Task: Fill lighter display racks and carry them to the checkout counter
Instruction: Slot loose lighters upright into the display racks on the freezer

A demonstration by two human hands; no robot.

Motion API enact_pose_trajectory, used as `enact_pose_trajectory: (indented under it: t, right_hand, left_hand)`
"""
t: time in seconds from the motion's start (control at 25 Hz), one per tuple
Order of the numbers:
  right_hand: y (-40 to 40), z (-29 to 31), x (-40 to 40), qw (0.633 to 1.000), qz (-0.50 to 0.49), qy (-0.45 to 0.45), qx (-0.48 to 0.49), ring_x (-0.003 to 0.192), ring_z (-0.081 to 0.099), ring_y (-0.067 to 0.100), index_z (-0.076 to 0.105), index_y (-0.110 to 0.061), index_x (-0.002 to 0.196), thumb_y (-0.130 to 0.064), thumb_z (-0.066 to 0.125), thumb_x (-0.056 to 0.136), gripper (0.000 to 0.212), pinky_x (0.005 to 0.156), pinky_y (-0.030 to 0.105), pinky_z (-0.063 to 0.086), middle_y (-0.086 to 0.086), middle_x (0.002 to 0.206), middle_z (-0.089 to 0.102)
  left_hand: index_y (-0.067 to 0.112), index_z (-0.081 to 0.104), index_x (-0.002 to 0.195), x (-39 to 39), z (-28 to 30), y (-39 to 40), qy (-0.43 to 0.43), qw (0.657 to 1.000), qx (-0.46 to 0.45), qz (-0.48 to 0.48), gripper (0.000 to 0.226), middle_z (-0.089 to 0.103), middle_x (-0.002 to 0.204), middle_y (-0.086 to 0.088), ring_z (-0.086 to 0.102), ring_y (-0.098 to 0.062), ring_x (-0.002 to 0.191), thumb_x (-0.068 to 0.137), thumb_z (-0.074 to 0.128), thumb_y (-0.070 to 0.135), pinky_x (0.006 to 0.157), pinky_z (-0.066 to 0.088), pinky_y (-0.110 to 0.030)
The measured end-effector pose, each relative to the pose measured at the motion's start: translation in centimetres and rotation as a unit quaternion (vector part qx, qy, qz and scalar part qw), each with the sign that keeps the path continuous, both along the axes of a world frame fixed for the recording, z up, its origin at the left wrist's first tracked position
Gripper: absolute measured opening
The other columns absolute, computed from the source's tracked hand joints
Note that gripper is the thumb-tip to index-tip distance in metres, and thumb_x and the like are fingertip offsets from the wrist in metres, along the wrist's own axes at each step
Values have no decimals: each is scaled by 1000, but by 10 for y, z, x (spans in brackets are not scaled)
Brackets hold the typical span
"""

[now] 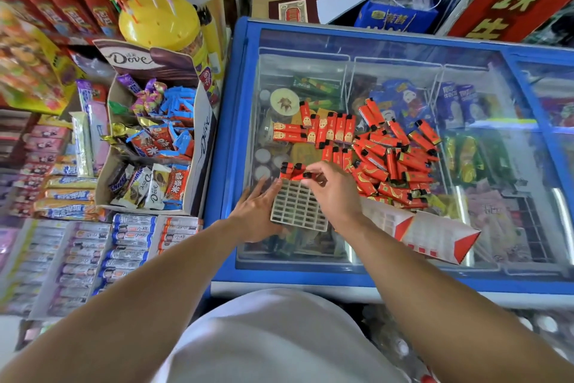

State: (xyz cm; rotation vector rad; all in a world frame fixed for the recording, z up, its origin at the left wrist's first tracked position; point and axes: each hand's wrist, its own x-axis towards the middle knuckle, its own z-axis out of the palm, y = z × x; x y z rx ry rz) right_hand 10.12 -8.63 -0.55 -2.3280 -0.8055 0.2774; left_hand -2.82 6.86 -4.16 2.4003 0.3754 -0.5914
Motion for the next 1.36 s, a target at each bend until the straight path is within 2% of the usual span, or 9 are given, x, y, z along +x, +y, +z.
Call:
enact_pose_trajectory:
  t: [0.24,0.48,0.56,0.68,0.8,0.92,1.0,1.16,1.36]
  right_hand:
    - [-4,-5,3,999,29,-20,34,83,59,1,72,-14,111,-26,74,89,26,79,4,44,-3,104,70]
    - [1,-14,0,990,88,-78,81,70,49,1,76,-13,111,-15,75,89,23,65,18,50,-3,93,63]
    - [2,-19,1,991,84,-79,69,66,46,2,75,-15,113,-15,75,89,25,61,18,46,-4,89,62]
    - [1,-14,2,990,97,-78,66,65,45,2,73,-15,117,-23,71,91,28,59,17,43,-4,87,62]
    - [-2,-1,25,996,12,-36,76,67,54,4,71,-14,117,-23,65,94,25,59,11,45,-3,93,67]
    - [6,-5,79,988,-99,106,-59,68,64,4,66,-17,117,-28,69,94,26,62,16,52,-6,93,69]
    - [18,-14,102,973,-103,119,-172,63,65,13,67,-14,106,-37,74,89,29,63,29,55,1,82,68]
    - [42,-17,112,957,-80,93,-264,64,65,24,61,-11,80,-44,79,82,37,46,24,37,5,73,67]
    - [50,-11,108,945,-71,101,-302,73,72,25,68,-6,88,-35,76,87,30,67,33,60,6,85,74]
  left_hand:
    - [29,-7,162,-10,-3,-1,-60,997,-20,35,114,5,170,6,-12,-8,153,86,77,42,127,-4,-42]
    - [30,-2,162,-19,-15,3,-61,997,-17,43,113,11,170,6,-2,-10,156,82,75,52,128,2,-42]
    - [34,0,161,-21,-10,4,-70,995,-34,56,112,20,168,5,11,-13,155,81,76,53,126,15,-46]
    - [38,-17,157,-18,3,3,-75,990,-55,103,119,29,164,5,39,-15,143,85,77,45,113,42,-44]
    - [32,-21,158,-5,18,-1,-154,984,24,84,115,-4,170,7,7,-14,156,90,72,42,122,28,-42]
    - [15,-9,161,15,29,-10,-233,958,161,-41,105,-13,170,-4,-12,-23,156,92,66,40,126,10,-52]
    - [12,-19,158,24,31,-22,-180,955,214,-97,105,-24,167,-5,-25,-24,153,95,58,43,126,-1,-50]
    - [10,-30,153,28,27,-32,-104,963,229,-100,104,-38,161,-8,-37,-23,147,95,53,31,126,-7,-46]
    - [7,-31,152,29,28,-33,-95,962,234,-101,107,-39,160,-10,-38,-25,147,90,54,25,126,-6,-46]
